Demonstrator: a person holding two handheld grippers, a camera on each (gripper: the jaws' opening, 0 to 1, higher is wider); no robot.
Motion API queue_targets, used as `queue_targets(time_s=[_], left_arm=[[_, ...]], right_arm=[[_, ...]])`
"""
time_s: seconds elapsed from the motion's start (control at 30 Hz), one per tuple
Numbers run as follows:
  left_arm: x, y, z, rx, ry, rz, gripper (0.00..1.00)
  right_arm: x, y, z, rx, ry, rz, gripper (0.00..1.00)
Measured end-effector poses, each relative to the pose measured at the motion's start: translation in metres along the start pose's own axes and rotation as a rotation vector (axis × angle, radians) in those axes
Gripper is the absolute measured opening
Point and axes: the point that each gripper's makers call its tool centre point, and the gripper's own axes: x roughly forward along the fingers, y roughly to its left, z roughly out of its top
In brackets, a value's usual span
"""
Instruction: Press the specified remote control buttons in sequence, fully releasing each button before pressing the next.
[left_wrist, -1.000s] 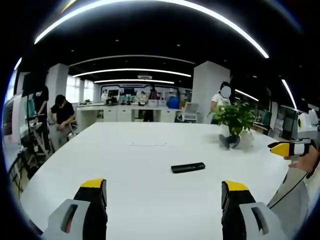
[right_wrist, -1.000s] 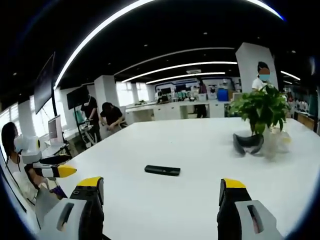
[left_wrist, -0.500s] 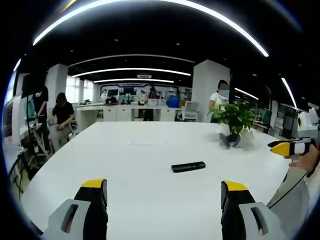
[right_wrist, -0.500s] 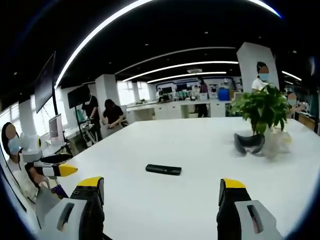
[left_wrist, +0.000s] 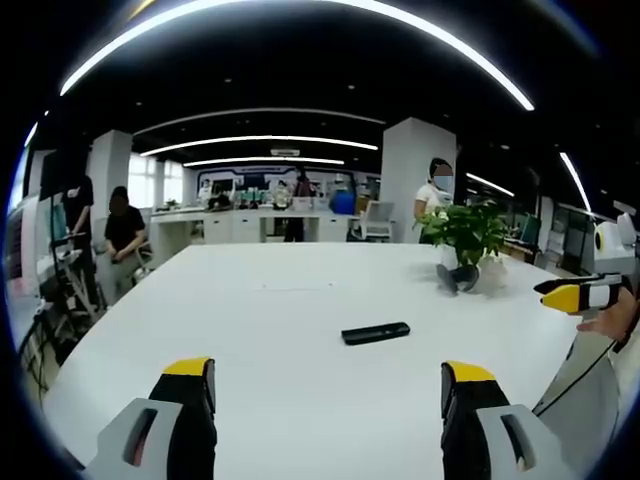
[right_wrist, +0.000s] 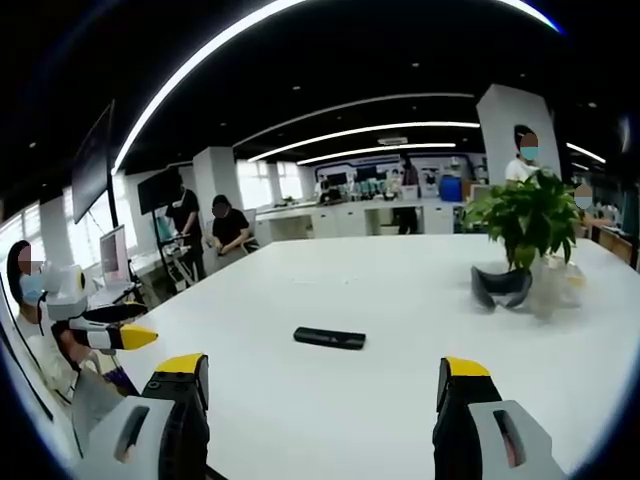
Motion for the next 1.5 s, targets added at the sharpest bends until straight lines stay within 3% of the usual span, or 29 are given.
queue_targets(time_s=[0.47,0.7,1.07,1.3,1.5], left_arm=[[0.011,0.006,0.005,0.045,0.025,0.007,0.96],[0.028,0.008,0.011,0.114,0.053,-0.025,0.96],[0.057,0.009,0.015,0.14,0.104,-0.071,0.97],[0.079,0.006,0.024,0.196,0.124,-0.106,0.97],[0.098,0.001,0.032,0.251,0.132,-0.137,0.95]], right_arm=[[0.002,0.001,-0.001,0.008,0.003,0.003,0.92],[0.002,0.007,-0.005,0.01,0.022,0.029,0.82],[0.002,0.007,-0.006,0.012,0.033,0.042,0.66],[0.001,0.018,-0.016,0.067,0.083,0.117,0.43],[-0.001,0.013,-0.017,0.079,0.083,0.096,0.34]])
